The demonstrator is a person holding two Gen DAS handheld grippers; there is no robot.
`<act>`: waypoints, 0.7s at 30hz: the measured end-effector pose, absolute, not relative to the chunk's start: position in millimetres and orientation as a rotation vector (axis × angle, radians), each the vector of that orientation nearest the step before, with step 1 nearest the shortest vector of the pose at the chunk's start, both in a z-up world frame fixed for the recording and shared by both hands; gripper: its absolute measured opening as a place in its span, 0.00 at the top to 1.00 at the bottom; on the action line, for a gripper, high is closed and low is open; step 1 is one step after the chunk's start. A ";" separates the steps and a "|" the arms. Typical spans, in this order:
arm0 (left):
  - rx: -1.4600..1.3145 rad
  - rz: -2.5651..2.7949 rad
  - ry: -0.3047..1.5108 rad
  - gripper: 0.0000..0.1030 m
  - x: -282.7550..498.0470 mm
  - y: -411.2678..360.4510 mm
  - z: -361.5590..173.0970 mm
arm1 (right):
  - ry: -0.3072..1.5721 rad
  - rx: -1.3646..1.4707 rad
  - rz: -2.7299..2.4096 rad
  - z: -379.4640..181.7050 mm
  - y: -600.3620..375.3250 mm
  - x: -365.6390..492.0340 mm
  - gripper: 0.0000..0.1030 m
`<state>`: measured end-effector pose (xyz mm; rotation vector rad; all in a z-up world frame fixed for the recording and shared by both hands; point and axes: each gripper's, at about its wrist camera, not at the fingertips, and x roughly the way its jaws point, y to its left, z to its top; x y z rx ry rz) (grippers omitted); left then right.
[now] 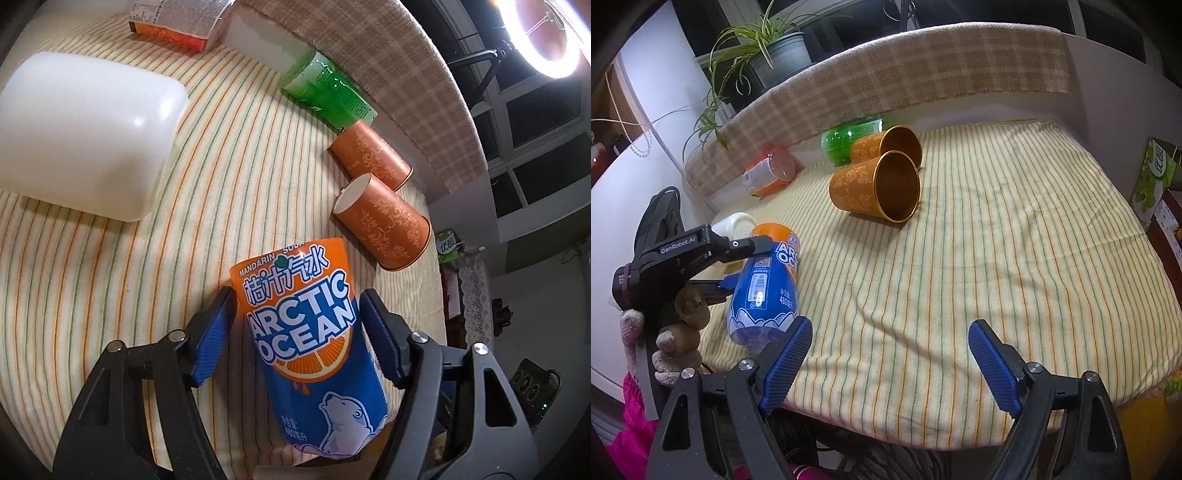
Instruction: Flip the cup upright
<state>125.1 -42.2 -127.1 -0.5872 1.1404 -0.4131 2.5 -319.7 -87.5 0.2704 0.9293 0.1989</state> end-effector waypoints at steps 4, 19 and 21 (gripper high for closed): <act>-0.552 -0.406 1.118 0.33 122.4 -45.8 -120.5 | 0.932 0.276 0.196 -88.0 -321.0 2.9 0.14; -0.331 -0.356 0.895 0.35 93.7 -56.2 -67.0 | 0.932 0.280 0.199 -88.8 -316.2 5.4 0.14; -0.296 -0.339 0.861 0.36 91.4 -57.1 -60.2 | 0.933 0.281 0.200 -88.7 -315.0 5.4 0.14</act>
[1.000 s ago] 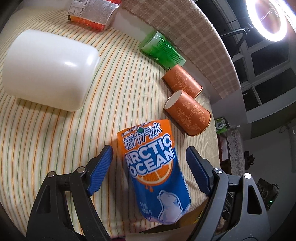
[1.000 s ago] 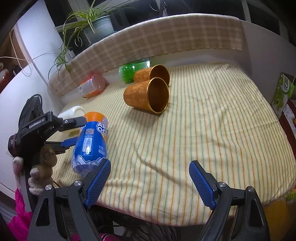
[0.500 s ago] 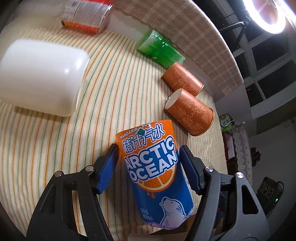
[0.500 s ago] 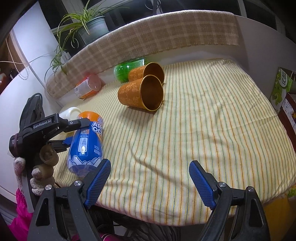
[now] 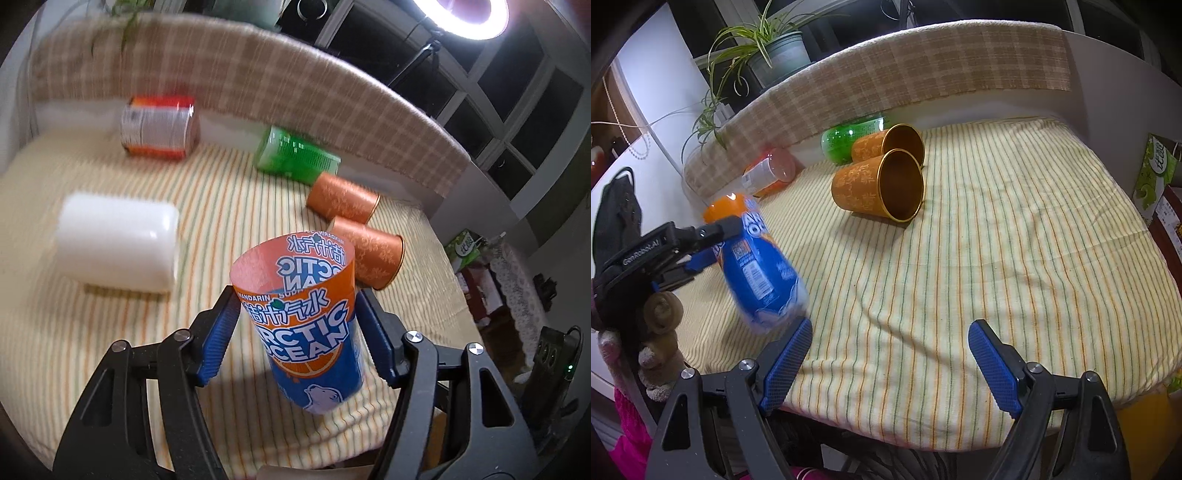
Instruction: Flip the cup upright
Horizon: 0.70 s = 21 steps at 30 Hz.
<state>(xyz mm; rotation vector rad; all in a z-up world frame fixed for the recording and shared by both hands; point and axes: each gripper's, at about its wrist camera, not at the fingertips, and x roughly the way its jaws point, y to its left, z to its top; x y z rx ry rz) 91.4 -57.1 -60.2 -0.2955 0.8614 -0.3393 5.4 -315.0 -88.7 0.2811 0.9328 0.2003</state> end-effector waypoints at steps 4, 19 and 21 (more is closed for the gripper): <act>-0.229 -0.308 0.807 0.36 88.9 -60.7 -51.3 | 0.930 0.284 0.201 -87.4 -314.1 5.1 0.14; -0.055 -0.241 0.723 0.36 88.8 -84.5 -49.6 | 0.929 0.302 0.191 -89.7 -320.1 7.8 0.14; -0.041 -0.241 0.721 0.36 87.9 -87.1 -50.8 | 0.927 0.303 0.190 -89.4 -320.8 7.9 0.14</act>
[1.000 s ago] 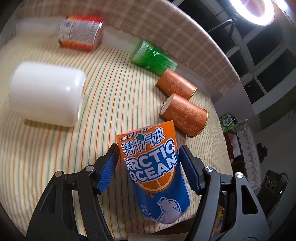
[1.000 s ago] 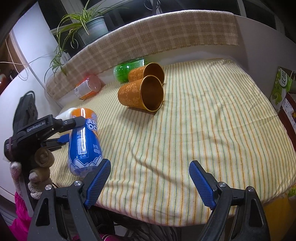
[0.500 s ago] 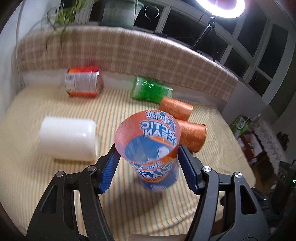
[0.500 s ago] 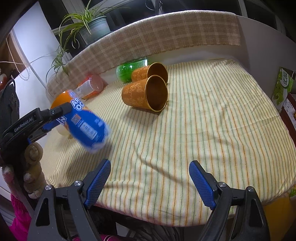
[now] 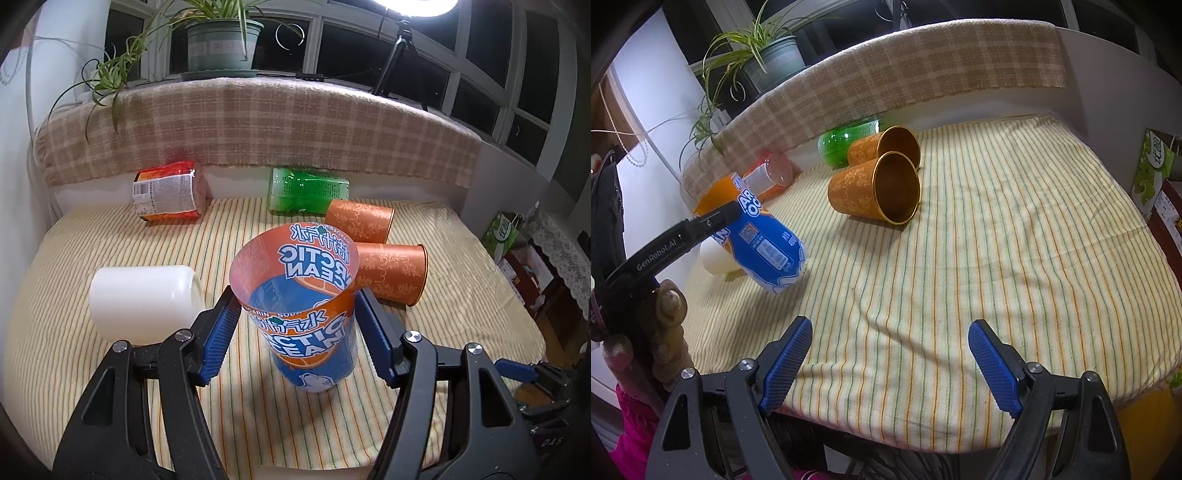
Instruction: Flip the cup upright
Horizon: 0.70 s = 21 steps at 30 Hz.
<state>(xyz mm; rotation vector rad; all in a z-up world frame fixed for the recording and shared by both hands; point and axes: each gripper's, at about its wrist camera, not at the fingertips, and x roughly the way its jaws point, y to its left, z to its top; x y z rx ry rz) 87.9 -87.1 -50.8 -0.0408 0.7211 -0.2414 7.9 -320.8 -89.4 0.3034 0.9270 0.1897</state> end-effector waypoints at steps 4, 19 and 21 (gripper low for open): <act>-0.015 -0.244 0.715 0.36 86.4 -92.3 -51.9 | 0.924 0.307 0.187 -88.7 -321.7 8.7 0.14; -0.052 -0.295 0.737 0.36 86.2 -91.5 -53.8 | 0.908 0.286 0.165 -84.5 -320.0 7.9 0.14; -0.058 -0.298 0.742 0.36 86.0 -91.4 -54.3 | 0.907 0.285 0.165 -84.6 -320.1 7.9 0.14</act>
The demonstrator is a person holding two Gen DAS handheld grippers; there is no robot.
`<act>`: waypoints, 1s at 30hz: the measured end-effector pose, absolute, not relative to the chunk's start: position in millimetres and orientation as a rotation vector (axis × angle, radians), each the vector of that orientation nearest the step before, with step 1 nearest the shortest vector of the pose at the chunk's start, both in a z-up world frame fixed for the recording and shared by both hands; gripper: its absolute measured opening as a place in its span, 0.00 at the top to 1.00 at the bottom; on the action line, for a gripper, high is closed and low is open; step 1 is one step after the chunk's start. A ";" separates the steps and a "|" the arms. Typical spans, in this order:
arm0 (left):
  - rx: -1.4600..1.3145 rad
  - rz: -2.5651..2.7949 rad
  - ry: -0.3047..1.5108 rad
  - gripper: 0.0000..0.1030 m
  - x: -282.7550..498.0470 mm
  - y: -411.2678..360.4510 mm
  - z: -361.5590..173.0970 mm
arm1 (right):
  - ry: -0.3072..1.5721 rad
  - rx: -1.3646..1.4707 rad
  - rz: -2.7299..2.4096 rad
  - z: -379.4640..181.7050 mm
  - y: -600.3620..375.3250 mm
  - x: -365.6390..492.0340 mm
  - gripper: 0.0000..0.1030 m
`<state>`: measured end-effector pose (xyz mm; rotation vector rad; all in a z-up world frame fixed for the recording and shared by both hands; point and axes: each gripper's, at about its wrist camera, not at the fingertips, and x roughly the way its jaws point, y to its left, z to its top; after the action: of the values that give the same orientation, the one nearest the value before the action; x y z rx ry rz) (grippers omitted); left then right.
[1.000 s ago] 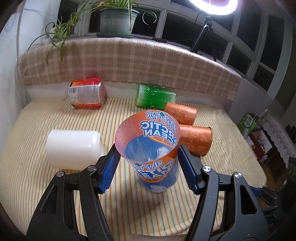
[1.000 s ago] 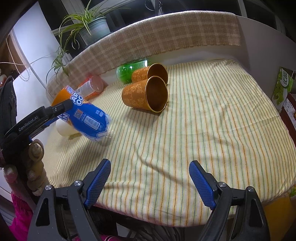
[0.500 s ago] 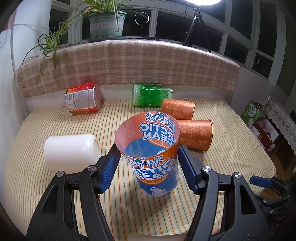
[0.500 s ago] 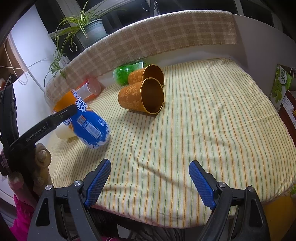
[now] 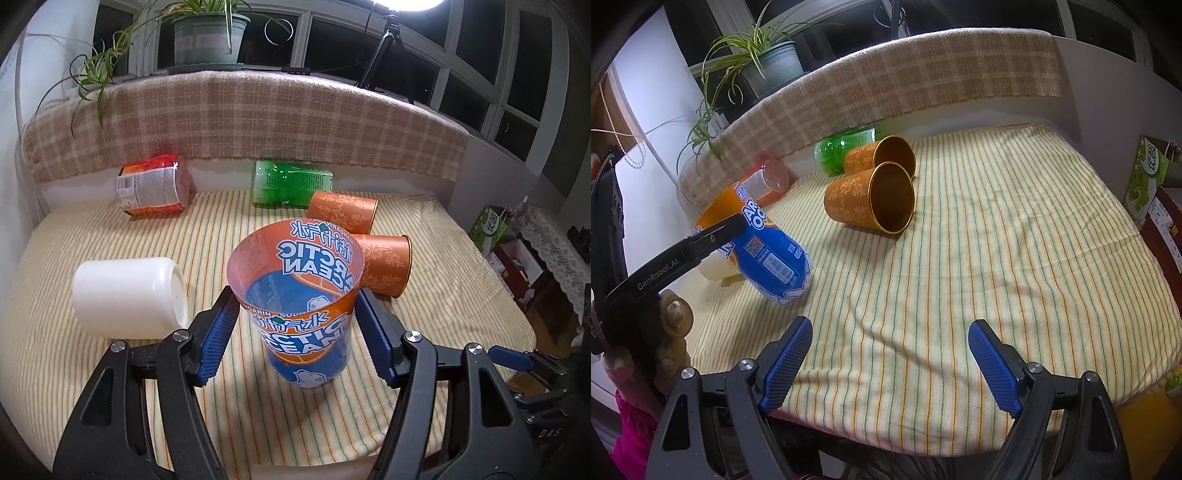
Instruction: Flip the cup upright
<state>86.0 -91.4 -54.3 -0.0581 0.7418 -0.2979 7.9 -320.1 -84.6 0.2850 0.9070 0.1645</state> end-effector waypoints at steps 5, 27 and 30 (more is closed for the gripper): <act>-0.054 -0.314 0.749 0.35 84.3 -94.3 -55.0 | 0.907 0.285 0.164 -84.5 -320.0 7.9 0.14; -0.101 -0.389 0.782 0.21 67.9 -84.3 -54.4 | 0.872 0.231 0.134 -75.6 -312.0 10.5 0.14; -0.107 -0.391 0.783 0.21 63.9 -78.7 -54.1 | 0.855 0.207 0.122 -71.3 -307.5 11.1 0.14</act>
<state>63.9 -78.7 -54.1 -0.1068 0.7833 -0.3910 11.1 -307.5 -71.3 0.2070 0.8546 0.1223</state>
